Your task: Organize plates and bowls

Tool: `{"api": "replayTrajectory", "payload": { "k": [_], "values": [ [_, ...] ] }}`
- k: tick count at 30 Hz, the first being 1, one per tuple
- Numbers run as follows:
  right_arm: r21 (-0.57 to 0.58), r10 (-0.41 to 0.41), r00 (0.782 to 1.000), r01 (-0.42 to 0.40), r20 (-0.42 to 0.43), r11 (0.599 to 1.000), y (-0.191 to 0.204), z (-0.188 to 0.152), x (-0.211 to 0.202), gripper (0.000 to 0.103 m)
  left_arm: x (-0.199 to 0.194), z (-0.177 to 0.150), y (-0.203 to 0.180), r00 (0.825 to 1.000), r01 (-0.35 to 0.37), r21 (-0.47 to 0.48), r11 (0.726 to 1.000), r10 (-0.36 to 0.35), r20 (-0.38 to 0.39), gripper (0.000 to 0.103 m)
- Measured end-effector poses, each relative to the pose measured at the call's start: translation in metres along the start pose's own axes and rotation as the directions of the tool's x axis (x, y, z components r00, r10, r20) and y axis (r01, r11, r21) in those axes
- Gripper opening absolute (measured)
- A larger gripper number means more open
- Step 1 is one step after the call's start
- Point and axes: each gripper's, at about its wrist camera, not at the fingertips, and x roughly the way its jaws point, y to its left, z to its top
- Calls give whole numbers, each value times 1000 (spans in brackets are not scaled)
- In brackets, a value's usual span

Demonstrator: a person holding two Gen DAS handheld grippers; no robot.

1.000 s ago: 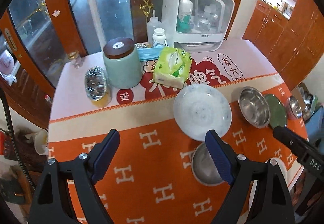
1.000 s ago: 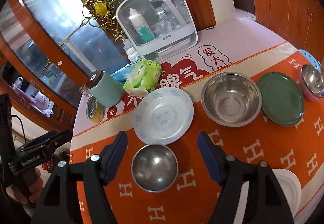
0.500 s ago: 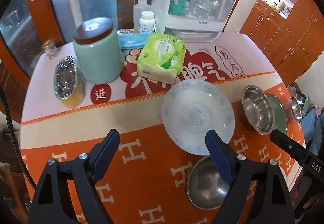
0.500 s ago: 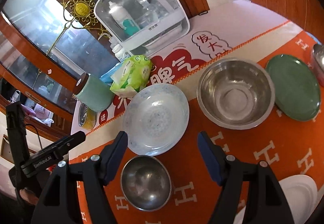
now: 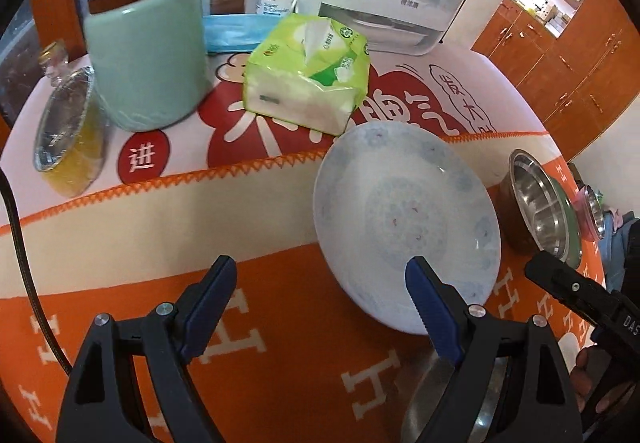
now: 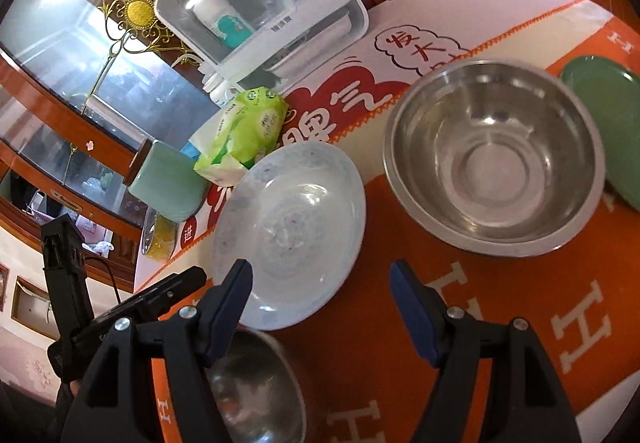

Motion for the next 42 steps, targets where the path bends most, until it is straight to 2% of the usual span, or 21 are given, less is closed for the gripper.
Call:
{"api": "replayTrajectory", "payload": {
  "k": [4,6,8,12,16,18,23,25,29,32,34,36,39,42],
  "values": [
    [3,4,1000,-4,3,1000,-7,0,12,72,12,1,-2,1000,17,-4,1000,-17,9,85],
    [5,4,1000,-4,7,1000,-10,0,17,72,19,0,-3,1000,17,-12,1000,-17,14,80],
    [-1,5,1000,-5,8,1000,-11,0,21,71,25,0,-3,1000,22,-21,1000,-22,15,79],
    [-12,22,1000,-22,15,1000,-12,1,25,62,36,0,-4,999,35,-32,999,-35,21,78],
    [-6,42,999,-42,7,999,-13,1,32,49,43,0,-9,999,24,-22,999,-23,32,68],
    [-5,52,999,-52,5,999,-14,0,35,45,44,-1,-11,999,32,-13,999,-32,37,67],
    [19,68,998,-68,-8,997,-18,1,46,43,44,-1,-15,997,50,4,999,-50,54,65],
    [28,73,997,-73,-4,997,-20,1,48,36,44,-1,-16,997,57,9,998,-58,58,57],
    [26,82,997,-82,4,996,-21,3,51,33,45,-2,-18,995,74,17,997,-75,72,55],
    [27,88,996,-88,8,996,-21,3,53,32,45,-4,-25,994,55,51,997,-59,87,48],
    [23,85,996,-85,6,996,-21,4,54,29,45,-6,-28,995,37,68,997,-43,94,48],
    [20,80,997,-80,8,997,-21,4,54,27,45,-6,-28,994,34,65,997,-40,99,46],
    [38,77,997,-77,6,996,-26,4,54,17,44,-5,-24,994,36,43,998,-40,104,42],
    [35,73,997,-73,2,997,-25,4,55,17,43,-5,-24,994,21,53,998,-27,103,41]
  ]
}}
